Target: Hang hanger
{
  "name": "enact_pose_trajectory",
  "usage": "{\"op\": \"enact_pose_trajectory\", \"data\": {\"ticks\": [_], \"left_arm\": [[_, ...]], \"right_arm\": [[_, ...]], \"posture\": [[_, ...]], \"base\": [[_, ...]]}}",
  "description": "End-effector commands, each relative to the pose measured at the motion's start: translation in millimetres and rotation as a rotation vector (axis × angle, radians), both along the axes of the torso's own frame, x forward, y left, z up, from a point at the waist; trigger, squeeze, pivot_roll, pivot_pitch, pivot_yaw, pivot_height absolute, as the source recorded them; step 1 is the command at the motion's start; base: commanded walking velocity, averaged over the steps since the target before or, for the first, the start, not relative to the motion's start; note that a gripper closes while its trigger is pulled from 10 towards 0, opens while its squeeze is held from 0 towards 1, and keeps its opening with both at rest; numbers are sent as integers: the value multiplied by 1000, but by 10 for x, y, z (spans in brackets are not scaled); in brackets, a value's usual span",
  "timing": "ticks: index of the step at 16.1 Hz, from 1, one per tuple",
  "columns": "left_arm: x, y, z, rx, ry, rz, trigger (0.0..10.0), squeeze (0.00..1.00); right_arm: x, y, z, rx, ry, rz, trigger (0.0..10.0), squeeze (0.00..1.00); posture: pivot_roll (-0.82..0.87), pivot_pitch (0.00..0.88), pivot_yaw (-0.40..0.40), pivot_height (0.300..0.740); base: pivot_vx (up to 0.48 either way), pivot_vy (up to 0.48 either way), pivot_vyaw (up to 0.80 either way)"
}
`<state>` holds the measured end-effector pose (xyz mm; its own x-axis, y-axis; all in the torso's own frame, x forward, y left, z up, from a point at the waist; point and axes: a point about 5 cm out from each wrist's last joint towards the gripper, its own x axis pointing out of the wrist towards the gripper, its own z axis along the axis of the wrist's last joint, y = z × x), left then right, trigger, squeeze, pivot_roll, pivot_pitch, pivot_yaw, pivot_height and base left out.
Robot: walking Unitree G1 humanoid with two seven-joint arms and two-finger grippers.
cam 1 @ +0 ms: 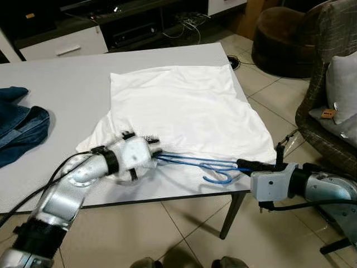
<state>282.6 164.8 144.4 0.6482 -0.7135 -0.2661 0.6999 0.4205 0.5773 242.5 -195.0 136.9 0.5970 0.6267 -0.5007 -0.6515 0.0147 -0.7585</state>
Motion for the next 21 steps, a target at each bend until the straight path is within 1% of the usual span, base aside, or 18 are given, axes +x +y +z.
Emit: {"op": "enact_pose_trajectory", "data": {"ticks": [1,2,3,4,5,7,8,9,12,13,14,15,17,19,21], "left_arm": [[-1,55,71,-40,-17,33,10000,1000],[-40,97,55,-31,-9,56,10000,804],[-138,118,-38,18,40,33,10000,0],[-213,120,-99,47,73,12,10000,0],[-254,115,-125,51,88,9,10000,0],[-268,115,-147,48,78,17,10000,0],[-260,126,-152,48,69,26,10000,690],[-236,146,-133,45,38,38,10000,1000],[-138,190,-19,18,-95,83,10000,1000],[-117,197,-22,40,-132,86,10000,1000],[-106,217,-58,78,-150,90,10000,94],[-107,230,-113,95,-145,94,10000,0],[-110,230,-172,108,-143,87,10000,0],[-120,230,-255,145,-126,59,10000,0],[-117,204,-287,136,-131,53,10000,0]], "right_arm": [[-18,16,-39,-7,21,14,10000,0],[-22,36,-44,-1,25,20,10000,0],[-15,53,-37,5,23,25,10000,0],[-3,66,-23,10,19,28,10000,0],[6,73,-9,12,16,29,10000,0],[4,78,-2,17,12,30,10000,0],[1,81,-1,17,12,30,10000,0],[-5,86,-2,19,11,30,10000,0],[-25,98,-10,27,12,26,10000,0],[-33,102,-18,29,14,24,10000,0],[-39,115,-16,32,14,24,10000,0],[-50,130,-11,39,14,24,10000,0],[-64,144,-22,46,16,20,10000,0],[-84,161,-40,53,21,17,10000,0],[-93,178,-43,58,24,16,10000,0]], "posture": [[-106,64,71,740],[-101,66,69,740],[-99,68,66,740],[-98,69,66,740],[-97,71,65,740],[-95,76,69,740],[-96,78,70,740],[-98,79,75,740],[-101,86,82,740],[-105,93,85,740],[-106,97,87,740],[-106,102,94,740],[-105,105,100,740],[-103,108,105,740],[-103,108,103,740]], "base": [[0,0,0],[0,0,0],[0,0,0],[0,0,0],[0,0,0],[0,0,0],[0,0,0],[0,0,0],[0,0,0],[0,0,0],[0,0,0],[0,0,0],[0,0,0],[0,0,0],[0,0,0]]}}
